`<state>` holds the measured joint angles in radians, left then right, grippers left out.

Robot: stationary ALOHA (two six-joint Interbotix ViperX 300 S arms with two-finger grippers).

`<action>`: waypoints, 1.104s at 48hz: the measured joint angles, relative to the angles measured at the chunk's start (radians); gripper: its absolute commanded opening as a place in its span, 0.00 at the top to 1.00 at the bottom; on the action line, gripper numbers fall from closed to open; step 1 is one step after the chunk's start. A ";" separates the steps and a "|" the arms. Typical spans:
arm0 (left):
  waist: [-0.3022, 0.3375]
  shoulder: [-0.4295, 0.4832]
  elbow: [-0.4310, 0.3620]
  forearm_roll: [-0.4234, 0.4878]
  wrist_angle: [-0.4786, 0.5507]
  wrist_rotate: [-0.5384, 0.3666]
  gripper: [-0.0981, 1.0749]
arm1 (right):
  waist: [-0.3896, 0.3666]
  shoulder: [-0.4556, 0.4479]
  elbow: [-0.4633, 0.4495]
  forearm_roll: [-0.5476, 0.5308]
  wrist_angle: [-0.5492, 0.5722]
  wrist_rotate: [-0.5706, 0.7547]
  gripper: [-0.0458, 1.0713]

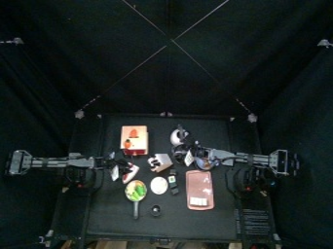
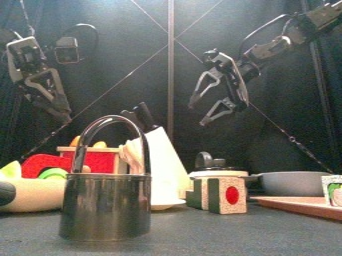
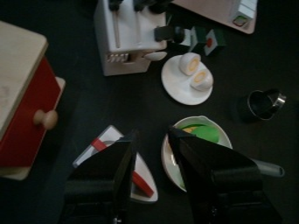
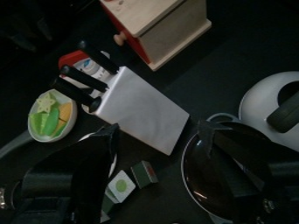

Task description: Grab iron

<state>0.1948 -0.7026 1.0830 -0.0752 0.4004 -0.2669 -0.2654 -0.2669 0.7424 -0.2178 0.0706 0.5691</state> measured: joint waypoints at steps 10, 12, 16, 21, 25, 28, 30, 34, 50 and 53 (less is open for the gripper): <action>0.005 0.061 -0.028 -0.017 0.147 -0.120 0.28 | 0.008 0.000 0.011 -0.008 -0.006 0.000 0.05; 0.005 0.066 -0.034 -0.006 0.176 -0.149 0.28 | 0.008 0.000 0.014 -0.008 -0.006 0.000 0.05; -0.017 0.072 -0.052 0.032 0.230 -0.225 0.29 | 0.011 0.000 0.018 -0.008 -0.006 0.000 0.05; -0.080 0.072 -0.074 0.123 0.284 -0.345 0.29 | 0.012 0.000 0.028 -0.008 -0.006 0.000 0.05; -0.138 0.072 -0.081 0.212 0.325 -0.465 0.29 | 0.012 0.000 0.034 -0.006 -0.006 0.000 0.05; -0.179 0.074 -0.081 0.275 0.356 -0.569 0.29 | 0.014 0.000 0.035 -0.006 -0.006 0.000 0.05; -0.213 0.075 -0.081 0.327 0.373 -0.660 0.29 | 0.015 0.000 0.035 -0.006 -0.006 0.000 0.05; -0.293 0.078 -0.081 0.422 0.385 -0.816 0.29 | 0.021 0.000 0.037 -0.008 -0.006 0.000 0.05; -0.469 0.158 -0.074 0.655 0.400 -1.129 0.20 | 0.025 0.011 0.038 -0.011 -0.008 0.000 0.05; -0.472 0.175 -0.072 0.655 0.400 -1.140 0.18 | 0.026 0.014 0.037 -0.009 -0.008 0.000 0.05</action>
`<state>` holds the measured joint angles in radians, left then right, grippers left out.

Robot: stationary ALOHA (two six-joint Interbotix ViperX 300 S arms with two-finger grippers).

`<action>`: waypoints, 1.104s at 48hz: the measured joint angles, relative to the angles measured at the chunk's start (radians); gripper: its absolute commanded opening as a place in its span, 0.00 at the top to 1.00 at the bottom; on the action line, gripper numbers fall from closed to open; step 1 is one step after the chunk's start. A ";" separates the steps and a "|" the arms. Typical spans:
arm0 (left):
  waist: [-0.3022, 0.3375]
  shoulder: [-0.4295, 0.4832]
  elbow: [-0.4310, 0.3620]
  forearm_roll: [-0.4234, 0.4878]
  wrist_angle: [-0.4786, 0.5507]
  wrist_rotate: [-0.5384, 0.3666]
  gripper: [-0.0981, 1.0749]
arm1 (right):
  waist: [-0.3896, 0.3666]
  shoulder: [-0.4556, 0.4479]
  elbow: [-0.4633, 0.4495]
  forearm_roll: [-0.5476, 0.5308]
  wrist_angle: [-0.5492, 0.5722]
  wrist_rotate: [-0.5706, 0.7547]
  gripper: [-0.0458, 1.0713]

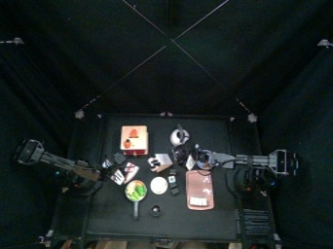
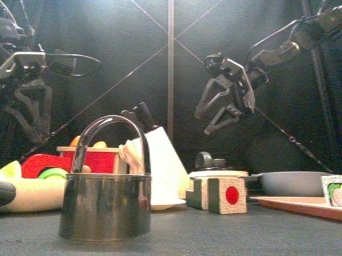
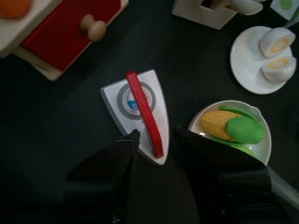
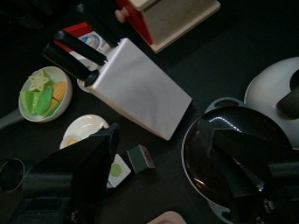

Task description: Grab iron

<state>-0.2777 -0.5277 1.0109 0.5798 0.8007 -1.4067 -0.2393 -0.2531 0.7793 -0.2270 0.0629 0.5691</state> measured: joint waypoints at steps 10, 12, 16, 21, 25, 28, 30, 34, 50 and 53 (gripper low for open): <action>0.000 0.063 0.005 0.000 -0.003 -0.031 0.17 | 0.000 0.015 0.002 -0.002 0.002 0.000 0.05; 0.000 0.078 0.003 0.000 -0.008 -0.032 0.18 | 0.000 0.018 0.000 0.000 0.000 0.000 0.05; 0.000 0.103 0.003 -0.002 -0.026 -0.035 0.18 | 0.000 0.029 0.002 -0.002 0.000 0.000 0.05; 0.000 0.133 0.003 -0.002 -0.072 -0.035 0.18 | 0.000 0.037 0.002 -0.002 0.002 0.000 0.05; 0.000 0.156 0.003 -0.003 -0.112 -0.034 0.18 | 0.000 0.038 0.000 0.000 0.002 0.000 0.05; -0.002 0.176 0.003 -0.006 -0.130 -0.035 0.18 | 0.000 0.038 0.002 -0.002 0.002 0.000 0.05; -0.002 0.189 0.005 -0.011 -0.133 -0.034 0.18 | 0.000 0.040 0.002 -0.002 0.002 0.000 0.05; -0.002 0.210 0.006 -0.017 -0.135 -0.034 0.19 | 0.000 0.040 0.002 -0.002 0.003 0.000 0.05; 0.002 0.219 0.006 -0.020 -0.132 -0.034 0.40 | 0.006 0.040 0.008 0.000 0.003 0.000 0.05; 0.003 0.219 0.006 -0.021 -0.129 -0.034 0.45 | 0.006 0.040 0.009 -0.002 0.003 0.000 0.05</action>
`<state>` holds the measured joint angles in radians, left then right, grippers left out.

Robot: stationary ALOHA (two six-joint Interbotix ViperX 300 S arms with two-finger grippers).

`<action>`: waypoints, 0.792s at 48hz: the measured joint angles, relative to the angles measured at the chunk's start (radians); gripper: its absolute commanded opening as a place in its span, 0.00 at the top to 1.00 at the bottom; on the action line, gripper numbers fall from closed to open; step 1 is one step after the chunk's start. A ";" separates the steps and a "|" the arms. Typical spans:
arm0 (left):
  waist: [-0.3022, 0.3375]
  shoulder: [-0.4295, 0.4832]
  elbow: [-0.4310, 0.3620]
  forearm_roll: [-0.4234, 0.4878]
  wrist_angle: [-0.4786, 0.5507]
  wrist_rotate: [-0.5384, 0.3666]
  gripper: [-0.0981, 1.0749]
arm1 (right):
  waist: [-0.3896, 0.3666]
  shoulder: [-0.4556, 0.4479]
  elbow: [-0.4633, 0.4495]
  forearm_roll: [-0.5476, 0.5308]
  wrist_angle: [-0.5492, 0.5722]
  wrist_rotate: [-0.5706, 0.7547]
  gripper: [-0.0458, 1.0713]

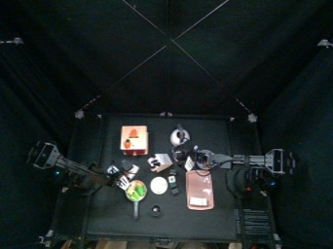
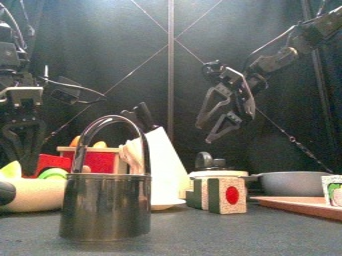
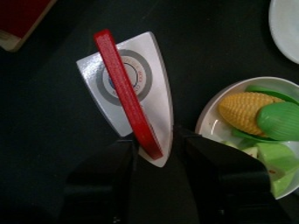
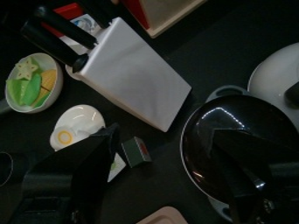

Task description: Grab iron

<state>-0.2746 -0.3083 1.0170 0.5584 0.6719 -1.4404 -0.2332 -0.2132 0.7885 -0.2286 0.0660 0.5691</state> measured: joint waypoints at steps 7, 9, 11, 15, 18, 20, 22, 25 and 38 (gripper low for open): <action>0.003 -0.006 0.000 -0.002 0.000 0.006 0.52 | 0.000 0.000 0.000 0.000 0.000 0.000 0.05; 0.003 -0.011 0.002 -0.003 0.003 0.006 0.53 | 0.000 0.000 0.000 0.000 0.000 0.000 0.05; 0.003 -0.020 0.002 -0.005 0.006 0.006 0.53 | 0.000 0.000 0.000 0.000 0.000 0.000 0.05; 0.005 -0.048 0.002 -0.006 0.012 0.006 0.53 | 0.002 -0.002 0.000 0.000 0.000 0.000 0.05; 0.005 -0.083 0.003 -0.006 0.028 0.008 0.53 | 0.002 0.000 0.000 0.002 0.000 0.000 0.05; 0.005 -0.101 0.005 -0.006 0.037 0.008 0.53 | 0.002 0.000 0.000 0.005 0.002 0.002 0.05; 0.005 -0.121 0.006 -0.005 0.046 0.011 0.53 | 0.002 0.000 0.000 0.009 0.002 0.002 0.05; 0.005 -0.146 0.011 -0.003 0.055 0.011 0.53 | 0.005 -0.002 0.000 0.014 0.002 0.002 0.06; 0.003 -0.210 0.021 0.034 0.061 0.020 0.53 | 0.041 -0.008 -0.005 0.009 0.020 -0.005 0.06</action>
<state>-0.2715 -0.5185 1.0385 0.5921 0.7332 -1.4205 -0.1917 -0.2209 0.7839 -0.2194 0.0859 0.5645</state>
